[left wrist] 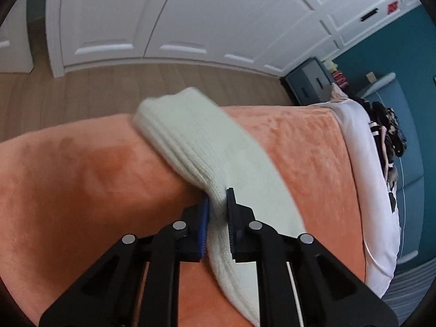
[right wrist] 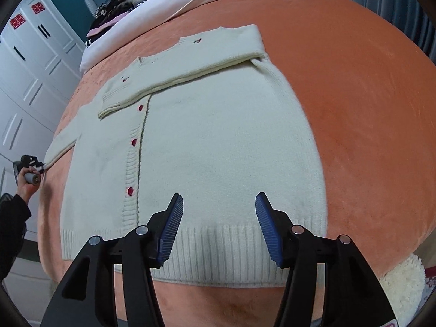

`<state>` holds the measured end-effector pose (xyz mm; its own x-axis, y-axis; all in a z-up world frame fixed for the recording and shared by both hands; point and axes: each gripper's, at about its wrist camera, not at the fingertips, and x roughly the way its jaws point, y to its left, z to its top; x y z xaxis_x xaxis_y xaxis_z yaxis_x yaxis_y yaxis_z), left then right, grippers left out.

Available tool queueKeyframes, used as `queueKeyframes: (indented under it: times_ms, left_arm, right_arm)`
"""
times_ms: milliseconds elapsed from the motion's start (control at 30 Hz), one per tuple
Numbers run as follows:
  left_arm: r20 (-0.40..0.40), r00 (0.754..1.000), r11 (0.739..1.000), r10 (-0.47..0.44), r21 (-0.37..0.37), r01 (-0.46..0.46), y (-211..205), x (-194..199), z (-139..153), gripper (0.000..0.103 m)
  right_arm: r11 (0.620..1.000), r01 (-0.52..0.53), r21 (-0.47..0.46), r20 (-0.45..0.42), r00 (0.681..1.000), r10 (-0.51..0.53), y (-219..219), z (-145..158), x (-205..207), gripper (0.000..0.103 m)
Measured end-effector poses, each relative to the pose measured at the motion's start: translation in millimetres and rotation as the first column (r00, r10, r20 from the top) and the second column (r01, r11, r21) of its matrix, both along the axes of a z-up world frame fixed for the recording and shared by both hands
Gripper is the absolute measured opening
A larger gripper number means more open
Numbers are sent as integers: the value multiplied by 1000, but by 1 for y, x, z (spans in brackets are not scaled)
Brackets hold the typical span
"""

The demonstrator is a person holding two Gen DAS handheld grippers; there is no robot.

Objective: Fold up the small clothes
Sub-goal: 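Release the folded side with the right tool and lift away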

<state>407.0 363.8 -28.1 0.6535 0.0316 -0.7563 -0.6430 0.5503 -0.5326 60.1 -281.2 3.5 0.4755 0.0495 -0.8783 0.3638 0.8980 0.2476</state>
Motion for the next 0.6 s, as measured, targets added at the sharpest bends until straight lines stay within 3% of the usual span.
queueKeyframes:
  times_ms: [67,133,167,233,300,333,367,400,433,500,567,600]
  left_arm:
    - [92,989,988,-115,112,105,-28,4,47,11]
    - [190,943,952,-275,189,239,-77,6,98,11]
    - [236,904,926,-356,218,308,-107,3,122,11]
    - [309,800,854,-515,268,446,-176,-9,159,11]
    - [326,698,770,-638,293,567,-242,-24,171,16]
    - [310,660,729,-684,287,621,-274,-34,164,25]
    - [282,639,698,-716,265,665,-301,-43,150,57]
    - [251,626,674,-738,241,698,-325,-53,129,74]
    - [230,633,673,-739,223,705,-342,-65,107,84]
    - [184,658,682,-730,151,715,-357,-83,64,83]
    - [155,707,717,-690,15,697,-348,-92,27,83]
    - [152,743,747,-652,-42,664,-338,-94,15,83]
  right_arm:
    - [1000,-23,0,14,1000,23,4,0,6,56]
    - [999,-30,21,31,999,29,5,-1,14,56]
    - [999,-29,34,41,999,28,5,-2,17,56]
    - [998,-22,62,53,998,18,5,-4,23,56]
    - [995,-10,99,83,997,2,3,-3,26,56]
    - [994,-7,108,99,995,-4,2,-3,28,57]
    - [994,-3,108,112,994,-9,0,-2,30,59]
    - [994,1,109,125,992,-14,-3,-2,32,60]
    - [993,-1,117,136,991,-15,-6,-2,35,60]
    - [992,-4,123,156,988,-15,-13,-1,44,60]
    - [991,-25,128,172,985,2,-18,1,57,62]
    - [990,-37,138,179,984,12,-21,2,67,64]
